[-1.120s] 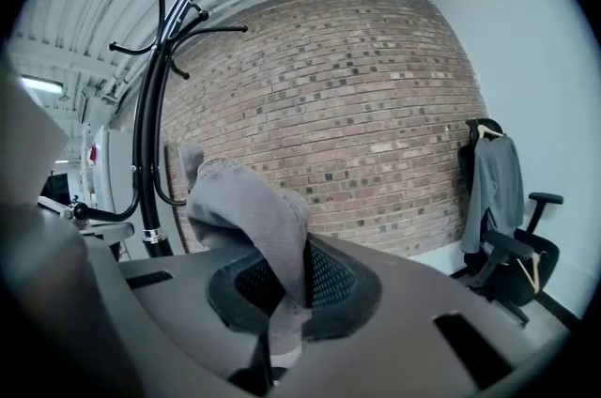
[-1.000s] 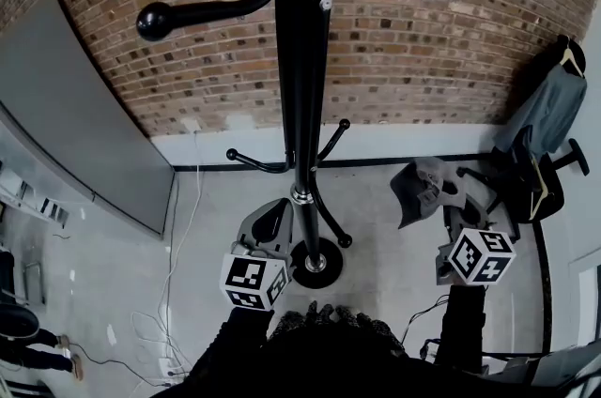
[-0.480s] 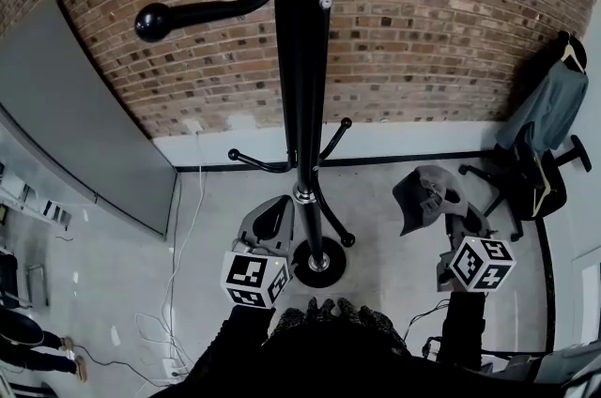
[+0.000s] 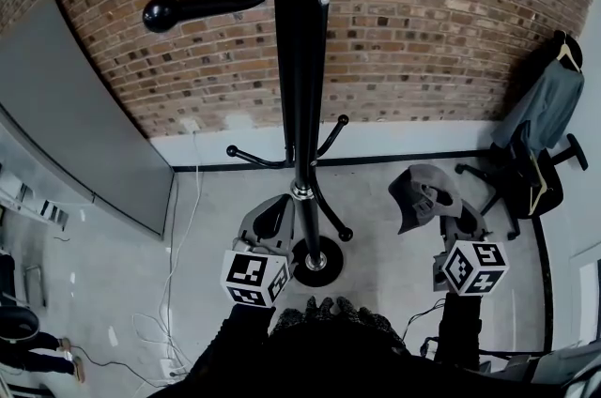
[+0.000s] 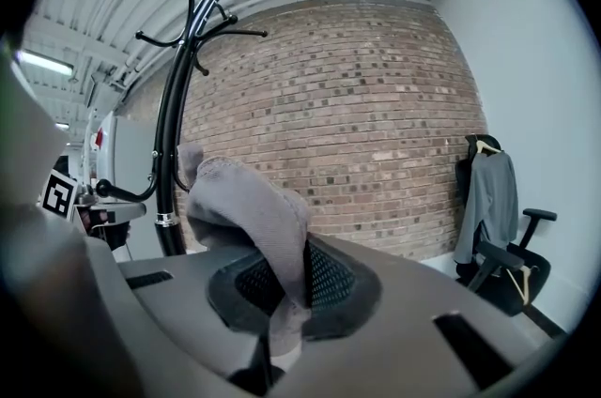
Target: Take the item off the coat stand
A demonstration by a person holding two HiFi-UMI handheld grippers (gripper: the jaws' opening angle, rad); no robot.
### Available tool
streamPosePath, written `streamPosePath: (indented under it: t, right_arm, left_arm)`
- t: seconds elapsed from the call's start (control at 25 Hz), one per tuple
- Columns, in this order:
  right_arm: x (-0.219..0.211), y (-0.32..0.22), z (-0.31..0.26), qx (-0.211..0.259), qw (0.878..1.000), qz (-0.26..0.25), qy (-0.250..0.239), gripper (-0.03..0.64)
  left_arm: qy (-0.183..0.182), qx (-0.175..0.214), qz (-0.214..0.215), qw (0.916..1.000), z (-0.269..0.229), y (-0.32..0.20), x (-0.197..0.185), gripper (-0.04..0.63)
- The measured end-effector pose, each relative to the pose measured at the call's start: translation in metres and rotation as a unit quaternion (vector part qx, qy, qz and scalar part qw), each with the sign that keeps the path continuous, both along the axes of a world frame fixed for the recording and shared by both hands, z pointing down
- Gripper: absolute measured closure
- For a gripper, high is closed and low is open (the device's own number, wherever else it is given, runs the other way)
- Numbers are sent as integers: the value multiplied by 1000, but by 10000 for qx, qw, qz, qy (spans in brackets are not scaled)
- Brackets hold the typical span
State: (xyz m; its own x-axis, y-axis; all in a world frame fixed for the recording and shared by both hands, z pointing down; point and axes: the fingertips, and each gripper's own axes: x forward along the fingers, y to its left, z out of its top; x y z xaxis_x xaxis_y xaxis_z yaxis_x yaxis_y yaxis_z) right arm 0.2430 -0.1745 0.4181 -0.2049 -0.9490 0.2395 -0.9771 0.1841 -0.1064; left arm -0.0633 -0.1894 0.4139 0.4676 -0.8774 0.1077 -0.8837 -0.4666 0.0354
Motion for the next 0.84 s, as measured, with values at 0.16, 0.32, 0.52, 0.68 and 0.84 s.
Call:
streamPosePath:
  t: [0.16, 0.32, 0.52, 0.68, 0.84]
  right_arm:
    - [-2, 4, -3, 120, 9998, 16, 142, 595]
    - [-2, 7, -8, 336, 9990, 80, 285, 595]
    - [-2, 8, -7, 315, 9991, 36, 279, 595]
    - [-1, 7, -7, 292, 9992, 13, 281, 595]
    - [0, 6, -7, 312, 9991, 8, 285, 595]
  left_arm:
    - [17, 12, 29, 10000, -1, 2, 4, 588]
    - [24, 5, 46, 10000, -1, 4, 6, 588]
    - [27, -7, 73, 10000, 0, 6, 11, 588]
    - [26, -7, 72, 10000, 0, 6, 13, 587]
    - [32, -24, 45, 10000, 2, 6, 13, 588]
